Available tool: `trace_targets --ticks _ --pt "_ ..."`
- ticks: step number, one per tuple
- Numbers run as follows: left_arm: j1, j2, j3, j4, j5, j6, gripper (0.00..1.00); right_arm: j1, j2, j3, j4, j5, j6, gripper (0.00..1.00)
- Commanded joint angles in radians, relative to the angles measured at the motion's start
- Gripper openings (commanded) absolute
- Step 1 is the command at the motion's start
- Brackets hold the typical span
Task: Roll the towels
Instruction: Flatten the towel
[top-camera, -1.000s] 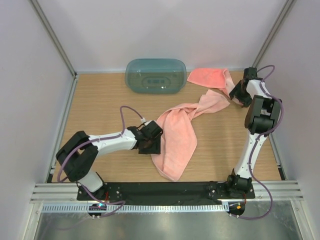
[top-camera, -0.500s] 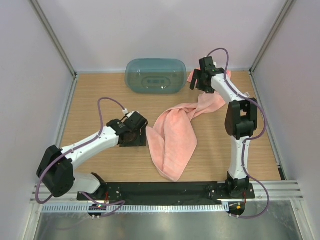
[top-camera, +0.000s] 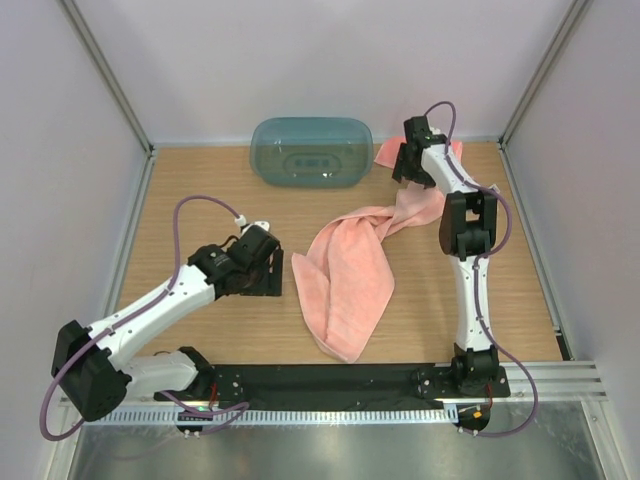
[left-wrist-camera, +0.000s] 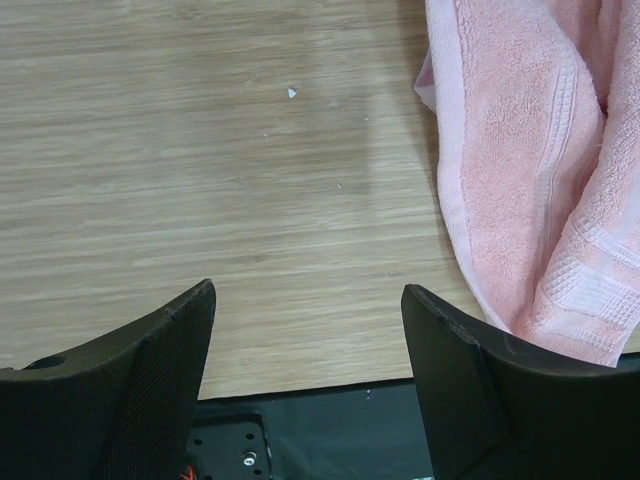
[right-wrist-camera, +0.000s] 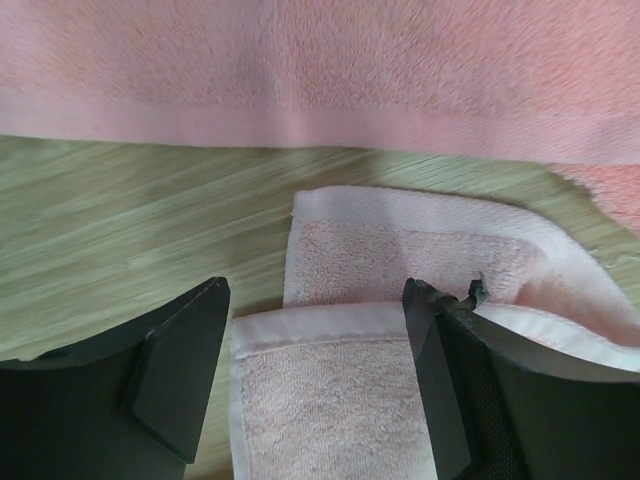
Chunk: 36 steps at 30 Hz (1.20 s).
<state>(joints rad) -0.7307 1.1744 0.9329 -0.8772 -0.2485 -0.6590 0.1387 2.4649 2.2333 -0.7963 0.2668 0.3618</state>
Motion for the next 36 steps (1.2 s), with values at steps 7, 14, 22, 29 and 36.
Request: trace_targets --ticks 7,14,22,29,36 --pt "0.002 -0.016 -0.014 0.006 -0.006 0.03 0.76 0.013 0.046 0.065 -0.023 0.045 -0.021 0.51" --pt "0.001 -0.019 -0.017 0.011 -0.012 0.032 0.76 0.012 0.026 -0.001 0.003 0.042 -0.018 0.01" --pt "0.002 -0.036 -0.02 0.009 -0.025 0.024 0.76 -0.008 -0.05 -0.014 0.02 -0.023 0.014 0.35" --pt "0.001 -0.045 -0.022 0.011 -0.032 0.022 0.77 -0.044 -0.021 -0.02 0.023 -0.049 0.014 0.67" --pt "0.002 -0.041 -0.022 0.009 -0.041 0.022 0.77 -0.053 0.025 -0.076 0.046 -0.055 0.023 0.31"
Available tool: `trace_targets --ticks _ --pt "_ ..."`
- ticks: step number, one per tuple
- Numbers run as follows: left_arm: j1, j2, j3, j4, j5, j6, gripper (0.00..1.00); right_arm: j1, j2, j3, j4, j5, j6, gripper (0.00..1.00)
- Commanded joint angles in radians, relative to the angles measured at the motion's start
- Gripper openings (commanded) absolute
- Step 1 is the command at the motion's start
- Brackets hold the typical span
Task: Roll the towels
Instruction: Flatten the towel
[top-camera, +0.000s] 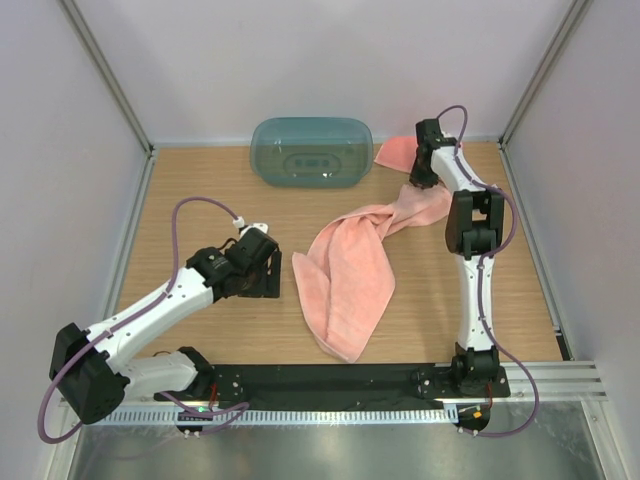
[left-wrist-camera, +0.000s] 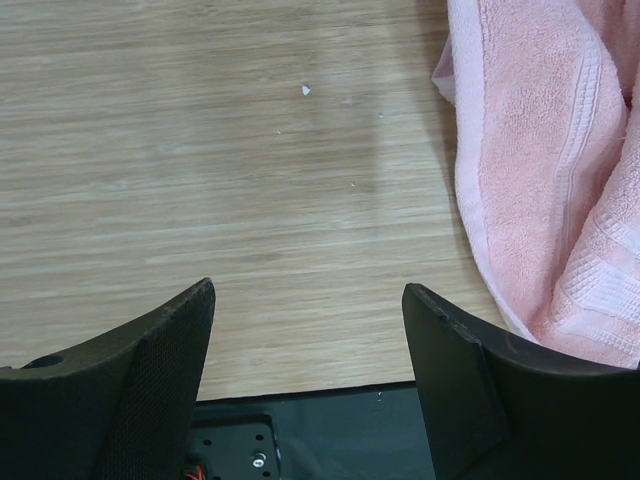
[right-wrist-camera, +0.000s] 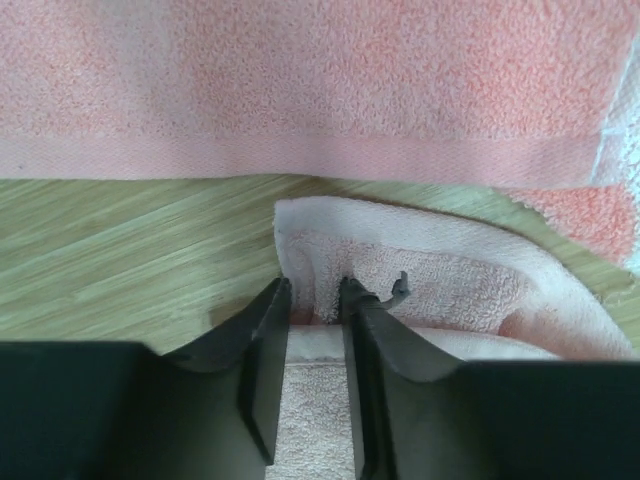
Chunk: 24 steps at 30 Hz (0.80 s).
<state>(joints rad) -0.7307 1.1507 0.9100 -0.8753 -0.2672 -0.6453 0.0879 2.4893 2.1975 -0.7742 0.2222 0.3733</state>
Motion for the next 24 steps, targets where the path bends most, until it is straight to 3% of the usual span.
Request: trace_targets --ticks 1,3,6,11,15,24 --pt "0.002 -0.019 0.001 0.007 -0.024 0.009 0.77 -0.002 0.0 -0.057 0.045 -0.014 0.015 0.27" --pt "0.001 -0.019 0.001 0.007 -0.026 0.007 0.77 -0.002 -0.006 -0.105 0.068 -0.02 0.016 0.11" --pt "0.001 -0.014 0.001 0.007 -0.026 0.007 0.77 0.0 -0.017 -0.145 0.081 -0.029 0.019 0.01" --pt "0.002 0.0 0.004 0.004 -0.036 0.007 0.77 -0.001 -0.095 -0.173 0.084 -0.046 0.035 0.01" --pt "0.001 -0.005 0.006 -0.001 -0.046 0.006 0.76 0.0 -0.254 -0.223 0.101 -0.099 0.056 0.01" --pt "-0.001 -0.029 0.001 0.007 -0.056 -0.001 0.76 0.0 -0.811 -0.501 0.131 -0.168 0.073 0.01"
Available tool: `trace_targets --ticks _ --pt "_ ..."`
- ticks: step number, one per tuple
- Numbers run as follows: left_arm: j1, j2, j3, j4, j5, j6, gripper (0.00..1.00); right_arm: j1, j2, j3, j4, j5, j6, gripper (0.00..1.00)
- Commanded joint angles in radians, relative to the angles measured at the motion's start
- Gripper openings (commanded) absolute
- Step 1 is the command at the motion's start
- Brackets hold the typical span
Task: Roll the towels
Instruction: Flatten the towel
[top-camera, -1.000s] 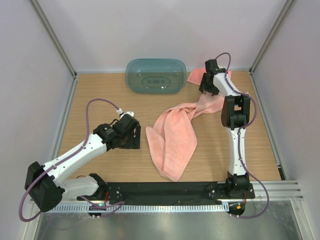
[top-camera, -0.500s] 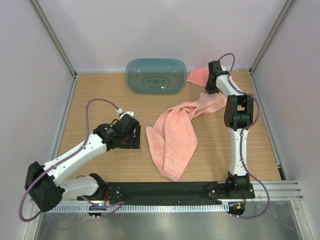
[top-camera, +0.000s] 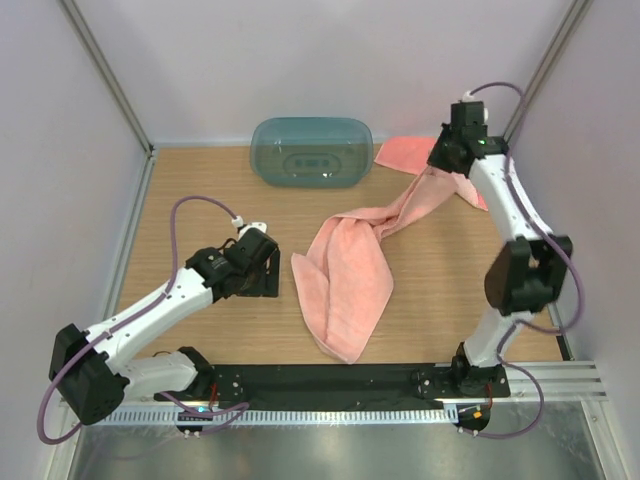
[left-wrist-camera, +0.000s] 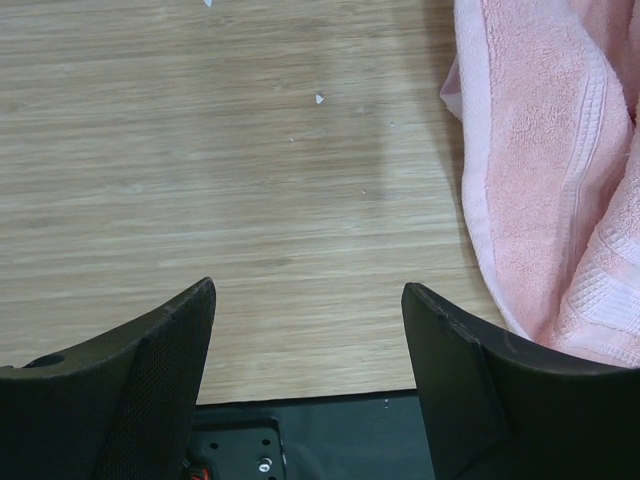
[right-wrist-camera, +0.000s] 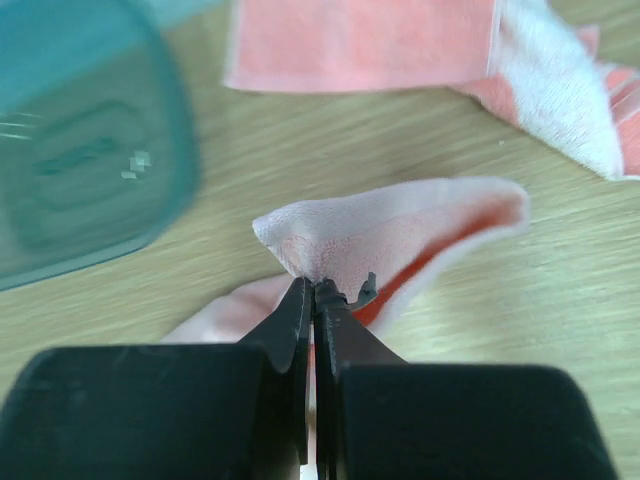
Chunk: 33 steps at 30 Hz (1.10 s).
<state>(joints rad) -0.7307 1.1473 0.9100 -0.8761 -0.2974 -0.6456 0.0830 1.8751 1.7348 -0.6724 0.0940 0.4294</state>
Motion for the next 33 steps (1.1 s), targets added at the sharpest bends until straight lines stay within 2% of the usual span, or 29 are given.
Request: trace_targets --ticks 1,5,8,10,12,20,30,33 --pt "-0.001 -0.024 0.001 0.011 -0.029 0.0 0.76 0.004 -0.294 -0.1 0.031 -0.045 0.019 0.01" --pt "0.001 0.011 0.001 0.032 -0.034 -0.025 0.76 0.004 -0.527 -0.302 0.042 -0.004 0.029 0.01" --pt "0.001 0.052 -0.014 0.109 0.001 -0.068 0.77 0.006 -0.666 -0.476 0.053 0.049 0.055 0.01" --pt "0.002 0.078 -0.029 0.161 0.017 -0.094 0.77 0.004 -0.709 -0.582 0.066 0.052 0.063 0.01" --pt "0.001 0.103 -0.036 0.235 0.026 -0.1 0.78 0.004 -0.722 -0.621 0.063 0.038 0.06 0.01" --pt "0.001 0.265 -0.036 0.512 0.104 -0.101 0.79 0.003 -0.72 -0.646 0.031 -0.002 0.037 0.01" --pt "0.01 0.492 0.078 0.617 0.081 -0.104 0.8 0.004 -0.708 -0.641 0.019 -0.025 0.009 0.01" --pt "0.02 0.545 0.096 0.66 0.132 -0.108 0.74 0.006 -0.706 -0.633 0.016 -0.024 0.003 0.01"
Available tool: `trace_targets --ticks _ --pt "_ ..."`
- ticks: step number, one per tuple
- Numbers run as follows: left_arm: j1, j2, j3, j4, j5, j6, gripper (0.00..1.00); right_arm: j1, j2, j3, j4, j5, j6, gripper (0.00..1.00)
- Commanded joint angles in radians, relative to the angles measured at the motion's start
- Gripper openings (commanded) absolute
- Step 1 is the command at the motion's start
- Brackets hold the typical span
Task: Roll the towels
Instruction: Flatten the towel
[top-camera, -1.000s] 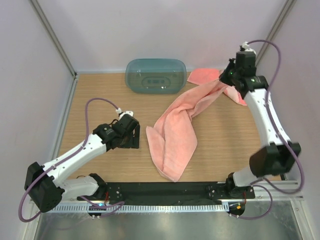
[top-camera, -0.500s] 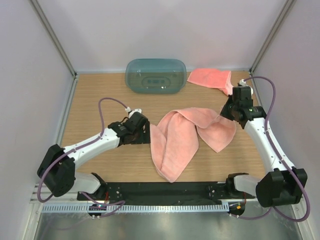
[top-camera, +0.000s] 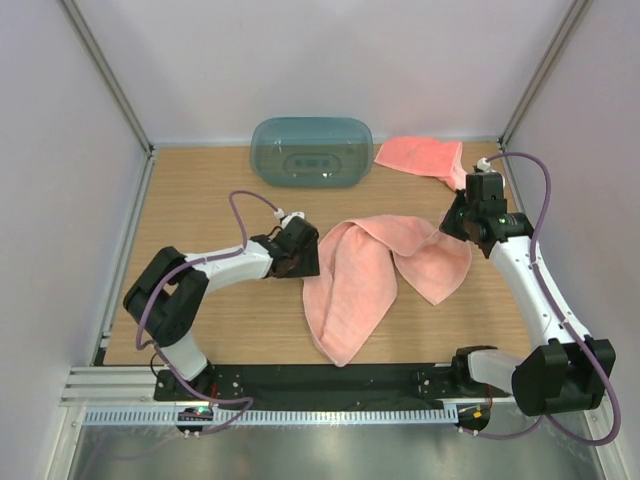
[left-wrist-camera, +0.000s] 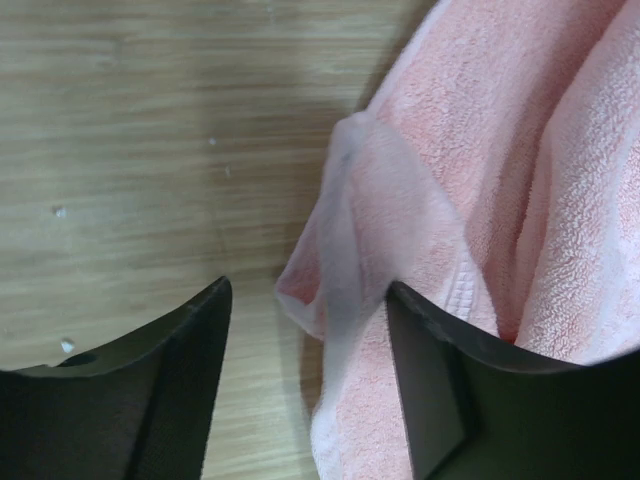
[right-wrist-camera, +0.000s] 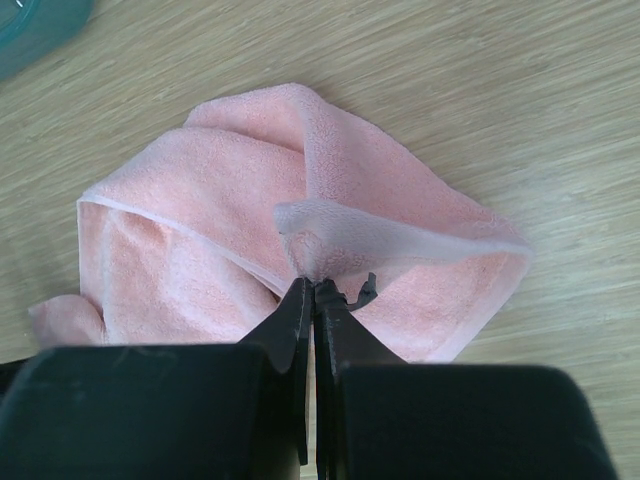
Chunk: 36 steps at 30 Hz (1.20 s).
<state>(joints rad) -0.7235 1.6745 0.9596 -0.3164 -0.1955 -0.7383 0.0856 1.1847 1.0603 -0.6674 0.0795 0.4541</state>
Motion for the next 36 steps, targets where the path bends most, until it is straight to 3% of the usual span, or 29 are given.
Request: trace_targets --ticks 1,3,7,14,24,27,31,36 --pt "0.016 0.027 0.045 0.111 0.039 -0.021 0.6 0.002 -0.013 0.047 0.009 -0.01 -0.023 0.01" --pt "0.016 0.025 0.041 0.12 0.042 -0.03 0.46 0.002 -0.016 0.056 -0.001 -0.006 -0.028 0.01" --pt "0.018 -0.044 0.011 0.135 0.042 -0.033 0.0 0.003 -0.025 0.078 -0.015 -0.004 -0.029 0.01" --pt "0.018 -0.225 0.034 -0.076 -0.05 0.013 0.0 0.003 -0.072 0.165 -0.116 0.025 -0.017 0.01" --pt "0.019 -0.775 0.097 -0.507 -0.243 0.074 0.0 0.002 -0.333 0.254 -0.307 0.04 0.011 0.01" --pt "0.018 -0.858 0.151 -0.645 -0.285 0.076 0.0 0.003 -0.372 0.305 -0.371 0.08 0.018 0.01" --pt "0.018 -0.926 0.231 -0.771 -0.326 0.103 0.03 0.002 -0.311 0.352 -0.399 0.126 0.008 0.01" --pt "0.024 -0.833 0.269 -0.803 -0.436 0.143 0.01 0.0 -0.09 0.377 -0.316 0.091 0.035 0.01"
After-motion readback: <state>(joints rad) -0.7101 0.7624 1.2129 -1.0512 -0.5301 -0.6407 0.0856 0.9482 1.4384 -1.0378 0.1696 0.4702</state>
